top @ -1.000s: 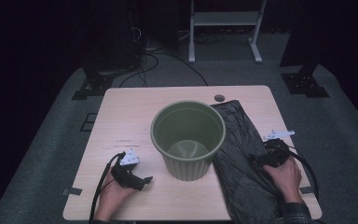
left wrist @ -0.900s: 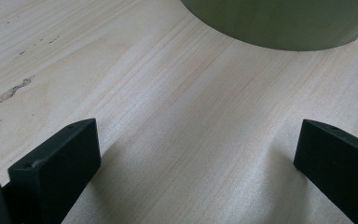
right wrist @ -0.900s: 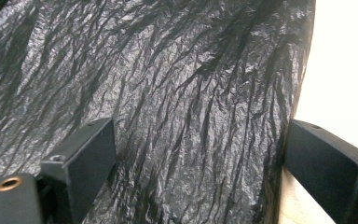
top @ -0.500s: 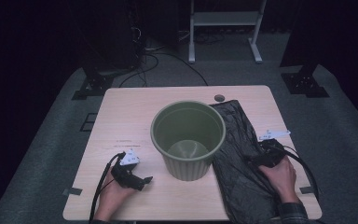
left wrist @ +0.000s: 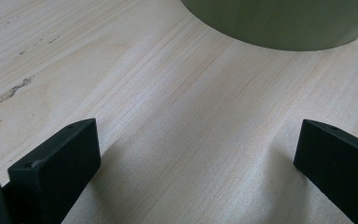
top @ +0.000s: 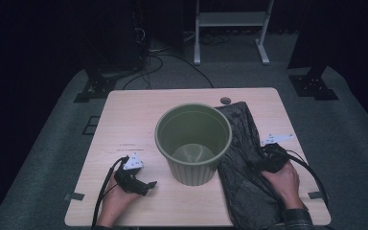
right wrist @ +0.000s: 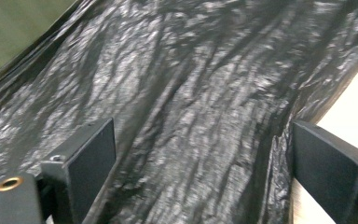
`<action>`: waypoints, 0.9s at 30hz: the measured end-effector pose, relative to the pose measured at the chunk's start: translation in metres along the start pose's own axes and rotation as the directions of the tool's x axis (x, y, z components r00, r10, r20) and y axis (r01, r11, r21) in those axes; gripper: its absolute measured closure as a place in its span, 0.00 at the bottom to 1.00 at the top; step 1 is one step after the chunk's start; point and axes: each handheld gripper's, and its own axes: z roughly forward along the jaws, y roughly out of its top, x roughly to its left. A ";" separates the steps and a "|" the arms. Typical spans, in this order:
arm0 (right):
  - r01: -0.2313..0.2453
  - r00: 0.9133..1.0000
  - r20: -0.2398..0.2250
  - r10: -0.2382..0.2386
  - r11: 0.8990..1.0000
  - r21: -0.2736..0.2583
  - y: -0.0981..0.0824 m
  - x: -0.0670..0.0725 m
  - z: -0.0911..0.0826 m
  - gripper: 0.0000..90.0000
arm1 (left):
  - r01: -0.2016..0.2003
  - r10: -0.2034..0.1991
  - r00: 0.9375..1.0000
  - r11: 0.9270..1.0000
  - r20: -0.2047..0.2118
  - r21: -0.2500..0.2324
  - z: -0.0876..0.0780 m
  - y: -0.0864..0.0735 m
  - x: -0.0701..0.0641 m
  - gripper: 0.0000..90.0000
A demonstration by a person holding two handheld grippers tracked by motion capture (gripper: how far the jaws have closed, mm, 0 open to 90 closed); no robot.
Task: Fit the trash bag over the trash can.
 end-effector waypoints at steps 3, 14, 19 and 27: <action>0.011 1.000 -0.011 -0.011 1.000 0.009 0.004 0.005 0.004 0.09 | 0.000 0.000 1.000 1.000 0.000 0.000 0.000 0.000 0.000 0.00; 0.001 0.997 -0.071 -0.003 1.000 -0.022 0.010 0.017 0.014 0.09 | 0.000 0.000 1.000 1.000 0.000 0.000 0.000 0.000 0.000 0.00; 0.033 0.997 -0.071 -0.032 0.999 0.013 0.019 0.027 0.019 0.09 | 0.000 0.000 1.000 1.000 0.000 0.000 0.000 0.000 0.000 0.00; 0.058 0.994 -0.098 -0.056 0.998 0.021 0.031 0.043 0.034 0.09 | 0.000 0.000 1.000 1.000 0.000 0.000 0.000 0.000 0.000 0.00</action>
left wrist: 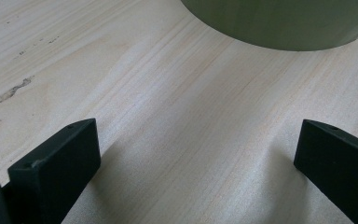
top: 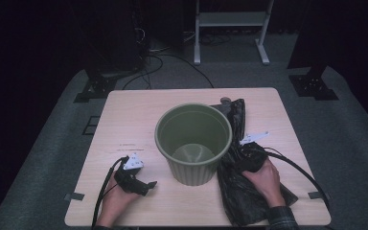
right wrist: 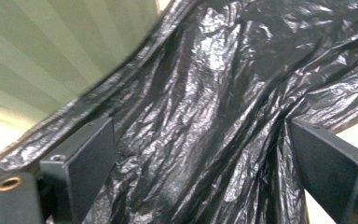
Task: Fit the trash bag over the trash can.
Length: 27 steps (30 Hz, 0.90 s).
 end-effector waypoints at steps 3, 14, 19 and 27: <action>0.008 1.000 -0.010 -0.008 1.000 -0.003 0.005 0.004 0.005 0.09 | 0.000 0.000 1.000 1.000 0.000 0.000 0.000 0.000 0.000 0.00; 0.042 0.998 0.055 -0.042 0.999 -0.001 0.010 0.016 0.014 0.17 | 0.000 0.000 1.000 1.000 0.000 0.000 0.000 0.000 0.000 0.00; 0.073 0.992 0.102 -0.071 0.997 -0.014 0.007 0.022 0.012 0.37 | 0.000 0.000 1.000 1.000 0.000 0.000 0.000 0.000 0.000 0.00; 0.100 0.993 0.060 -0.099 0.995 -0.010 0.007 0.025 0.007 0.88 | 0.000 0.000 1.000 1.000 0.000 0.000 0.000 0.000 0.000 0.00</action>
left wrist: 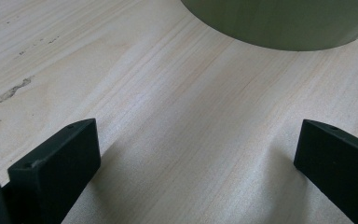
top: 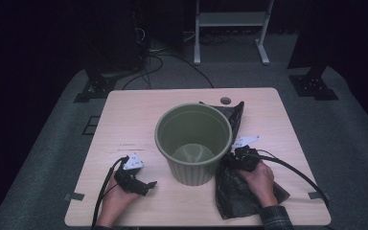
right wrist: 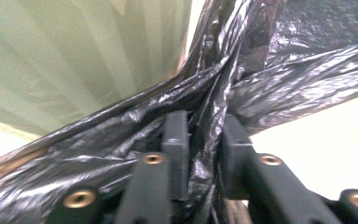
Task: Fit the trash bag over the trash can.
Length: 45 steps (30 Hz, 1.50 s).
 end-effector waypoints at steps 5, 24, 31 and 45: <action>0.020 0.999 -0.043 -0.019 1.000 0.009 0.000 0.000 -0.001 0.98 | 0.000 0.000 1.000 1.000 0.000 0.000 0.000 0.000 0.000 0.00; 0.073 0.978 -0.186 -0.094 0.990 -0.117 0.015 0.001 -0.054 0.99 | 0.000 0.000 1.000 1.000 0.000 0.000 0.000 0.000 0.000 0.00; 0.134 0.959 -0.227 -0.167 0.979 -0.154 0.032 0.008 -0.084 0.99 | 0.000 0.000 1.000 1.000 0.000 0.000 0.000 0.000 0.000 0.00; 0.209 0.897 -0.339 -0.283 0.949 -0.238 0.056 0.019 -0.133 0.98 | -0.001 0.001 1.000 1.000 0.000 0.002 0.000 0.000 0.000 0.00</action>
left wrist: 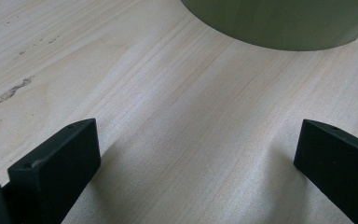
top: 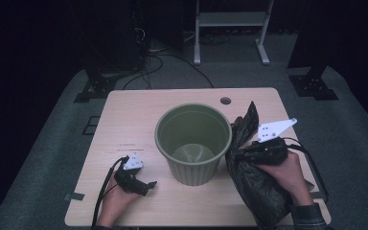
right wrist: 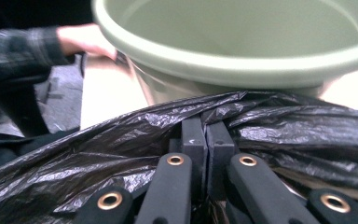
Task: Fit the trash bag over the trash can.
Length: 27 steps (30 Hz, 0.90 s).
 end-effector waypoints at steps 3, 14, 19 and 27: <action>0.019 1.000 -0.022 -0.019 1.000 -0.018 0.006 0.003 -0.006 0.98 | 0.000 0.000 1.000 1.000 0.000 0.000 0.000 0.000 0.000 0.00; 0.076 0.993 -0.087 -0.079 0.997 -0.032 0.036 0.009 -0.011 0.98 | 0.000 0.000 1.000 1.000 0.000 0.000 0.000 0.000 0.000 0.00; 0.094 0.990 -0.099 -0.099 0.994 -0.054 0.049 0.009 -0.011 0.98 | 0.000 0.000 1.000 1.000 0.000 0.000 0.000 0.000 0.000 0.00; 0.114 0.982 -0.145 -0.119 0.993 -0.041 0.073 0.006 0.004 0.98 | 0.000 0.000 1.000 1.000 0.000 -0.001 0.000 0.000 0.000 0.00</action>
